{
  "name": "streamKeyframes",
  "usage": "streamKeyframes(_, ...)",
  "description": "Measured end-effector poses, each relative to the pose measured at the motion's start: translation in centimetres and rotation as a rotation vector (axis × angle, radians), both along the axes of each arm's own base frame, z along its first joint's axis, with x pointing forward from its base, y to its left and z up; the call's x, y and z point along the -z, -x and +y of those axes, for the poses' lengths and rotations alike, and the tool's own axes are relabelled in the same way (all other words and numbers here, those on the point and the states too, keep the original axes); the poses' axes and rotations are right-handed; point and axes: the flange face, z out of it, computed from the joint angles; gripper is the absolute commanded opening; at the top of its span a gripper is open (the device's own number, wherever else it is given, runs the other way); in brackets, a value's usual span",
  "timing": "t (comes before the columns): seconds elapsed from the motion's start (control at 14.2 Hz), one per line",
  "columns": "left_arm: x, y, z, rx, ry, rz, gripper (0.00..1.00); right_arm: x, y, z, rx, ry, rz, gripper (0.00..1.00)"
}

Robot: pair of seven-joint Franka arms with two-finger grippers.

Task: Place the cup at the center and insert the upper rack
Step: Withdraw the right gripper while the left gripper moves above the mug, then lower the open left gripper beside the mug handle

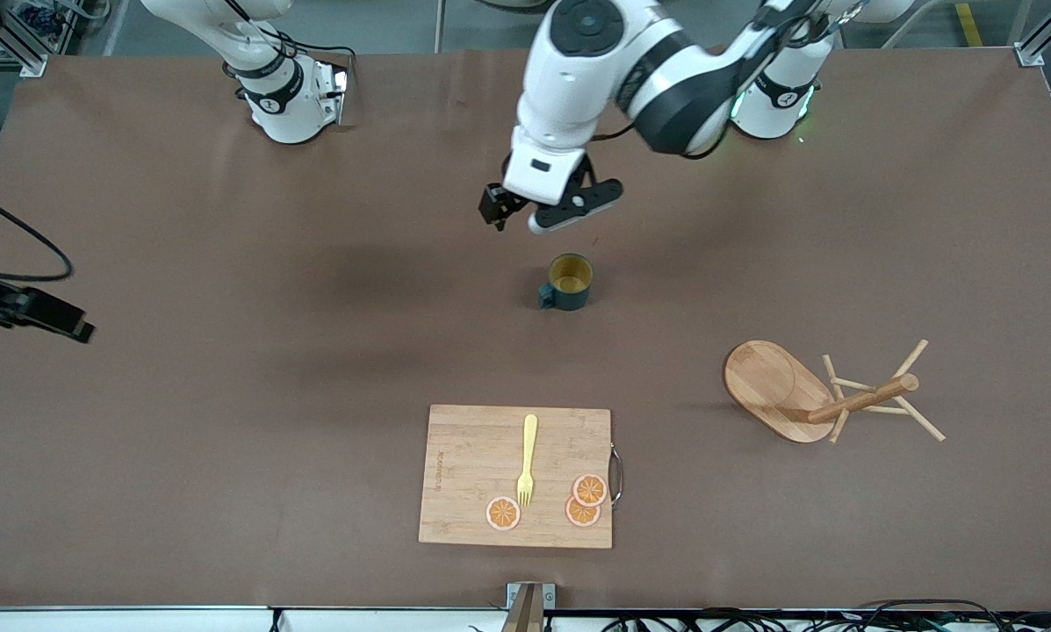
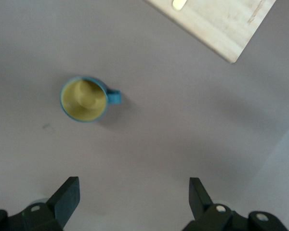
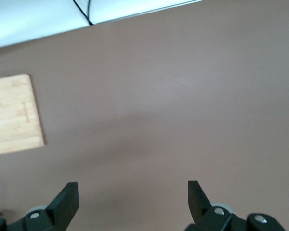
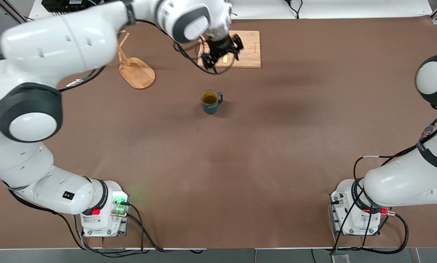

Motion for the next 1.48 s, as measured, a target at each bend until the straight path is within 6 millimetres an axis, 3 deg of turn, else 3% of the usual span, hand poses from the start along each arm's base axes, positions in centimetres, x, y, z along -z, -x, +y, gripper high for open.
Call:
streamKeyframes(0.21, 2.8, 1.8, -3.6, -0.085, -0.046, -0.008, 1.00, -0.7, 2.0, -4.8, -0.055, 0.004, 0.002, 1.00)
streamKeyframes(0.35, 5.0, 3.0, -5.8, -0.148, -0.087, -0.034, 1.00, -1.1, 2.6, -6.0, -0.111, 0.009, -0.009, 1.00)
streamKeyframes(0.77, 12.5, 7.4, -10.3, -0.208, -0.237, -0.157, 1.00, -0.2, 3.5, -5.5, -0.142, 0.014, -0.038, 1.00)
streamKeyframes(1.2, 13.8, 8.5, -11.3, -0.227, -0.286, -0.309, 1.00, 0.0, 3.5, -3.0, -0.170, 0.020, -0.034, 1.00)
streamKeyframes(1.48, 18.4, 12.1, -12.3, -0.239, -0.382, -0.414, 1.00, 0.1, 3.7, -3.2, -0.163, 0.021, -0.025, 1.00)
